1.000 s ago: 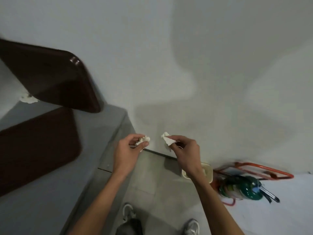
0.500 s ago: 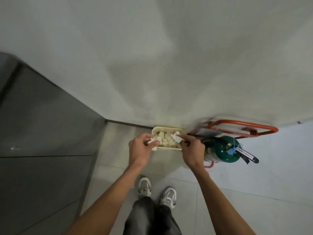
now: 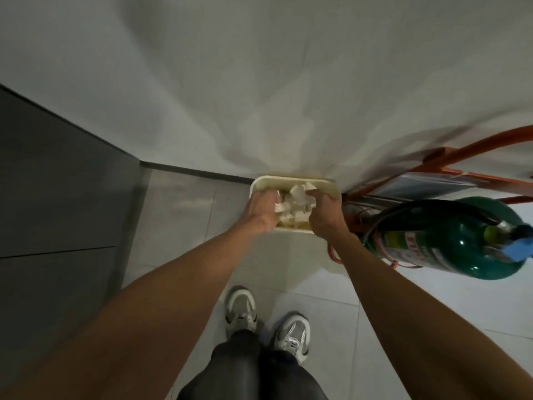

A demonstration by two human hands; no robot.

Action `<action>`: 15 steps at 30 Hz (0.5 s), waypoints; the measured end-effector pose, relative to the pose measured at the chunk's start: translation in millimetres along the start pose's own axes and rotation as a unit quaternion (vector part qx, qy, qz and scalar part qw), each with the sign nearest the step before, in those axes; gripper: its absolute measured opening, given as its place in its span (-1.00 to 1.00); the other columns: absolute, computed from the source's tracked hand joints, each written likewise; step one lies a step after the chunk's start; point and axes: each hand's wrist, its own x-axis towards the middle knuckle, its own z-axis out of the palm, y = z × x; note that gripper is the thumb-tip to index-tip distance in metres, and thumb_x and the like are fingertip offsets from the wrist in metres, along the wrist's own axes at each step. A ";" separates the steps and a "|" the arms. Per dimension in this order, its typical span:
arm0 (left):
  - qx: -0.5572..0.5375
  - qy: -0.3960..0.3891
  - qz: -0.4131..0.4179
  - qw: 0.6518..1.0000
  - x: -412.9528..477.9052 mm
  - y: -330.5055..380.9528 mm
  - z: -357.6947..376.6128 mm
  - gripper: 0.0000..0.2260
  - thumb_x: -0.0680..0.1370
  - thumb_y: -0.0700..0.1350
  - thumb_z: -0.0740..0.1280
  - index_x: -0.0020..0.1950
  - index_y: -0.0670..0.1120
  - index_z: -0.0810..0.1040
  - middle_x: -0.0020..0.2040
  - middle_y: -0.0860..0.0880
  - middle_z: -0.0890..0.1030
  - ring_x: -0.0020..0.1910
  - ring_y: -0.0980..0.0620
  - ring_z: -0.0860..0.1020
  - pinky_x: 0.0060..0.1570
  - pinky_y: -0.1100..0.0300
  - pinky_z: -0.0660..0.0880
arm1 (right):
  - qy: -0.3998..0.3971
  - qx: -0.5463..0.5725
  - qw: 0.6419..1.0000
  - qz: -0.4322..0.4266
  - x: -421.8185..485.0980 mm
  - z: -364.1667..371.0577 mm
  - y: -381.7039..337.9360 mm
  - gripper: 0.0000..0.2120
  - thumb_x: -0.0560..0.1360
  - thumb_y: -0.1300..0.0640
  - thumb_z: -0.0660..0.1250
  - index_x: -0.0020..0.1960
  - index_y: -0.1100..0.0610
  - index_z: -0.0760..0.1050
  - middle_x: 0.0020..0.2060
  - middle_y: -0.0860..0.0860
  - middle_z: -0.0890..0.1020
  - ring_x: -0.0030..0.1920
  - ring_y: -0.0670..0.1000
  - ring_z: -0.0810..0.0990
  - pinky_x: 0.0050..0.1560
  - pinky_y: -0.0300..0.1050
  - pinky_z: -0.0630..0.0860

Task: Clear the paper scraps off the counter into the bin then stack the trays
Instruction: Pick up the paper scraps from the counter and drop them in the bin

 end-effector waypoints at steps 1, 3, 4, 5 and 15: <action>0.013 -0.026 0.001 1.000 6.1 -1.1 3.3 -0.72 0.54 -0.18 0.42 0.23 0.02 0.59 0.25 -0.13 0.62 0.22 -0.17 0.60 0.22 0.02 0.57 | -0.019 -0.015 1.000 0.003 5.2 3.8 0.7 -0.40 0.50 0.41 0.25 0.52 0.14 0.46 0.29 0.19 0.64 0.28 0.24 0.60 0.35 -0.03 0.49; 0.011 -0.046 -0.008 0.999 6.3 -2.4 0.9 -0.71 0.55 -0.18 0.40 0.26 0.02 0.59 0.27 -0.12 0.63 0.25 -0.17 0.60 0.25 -0.01 0.56 | -0.013 -0.037 0.999 0.008 7.9 6.0 -1.2 -0.41 0.48 0.37 0.25 0.50 0.14 0.47 0.23 0.21 0.68 0.26 0.24 0.62 0.36 -0.02 0.50; 0.009 -0.042 -0.008 0.999 1.4 -2.4 -5.3 -0.70 0.55 -0.18 0.39 0.27 0.02 0.59 0.27 -0.11 0.63 0.26 -0.16 0.59 0.26 -0.02 0.56 | 0.004 -0.044 0.999 0.005 5.0 3.3 -5.3 -0.44 0.47 0.34 0.26 0.46 0.14 0.51 0.17 0.21 0.71 0.22 0.24 0.64 0.36 0.00 0.51; 0.006 -0.033 -0.003 0.999 -6.1 -2.7 -14.3 -0.69 0.56 -0.17 0.39 0.29 0.02 0.58 0.27 -0.11 0.63 0.25 -0.15 0.59 0.26 -0.02 0.56 | 0.018 -0.046 0.999 0.000 -1.4 -1.7 -11.9 -0.46 0.46 0.32 0.27 0.44 0.14 0.53 0.12 0.22 0.73 0.18 0.23 0.66 0.35 0.02 0.52; -0.048 0.114 0.051 0.991 -179.2 1.6 -189.3 -0.62 0.62 -0.08 0.33 0.44 0.04 0.46 0.61 -0.03 0.29 0.58 -0.02 0.28 0.49 0.04 0.34 | 0.068 0.009 0.981 -0.180 -167.9 -133.5 -172.8 -0.63 0.63 0.15 0.28 0.42 -0.05 0.46 0.34 0.06 0.62 0.22 0.20 0.63 0.16 0.11 0.60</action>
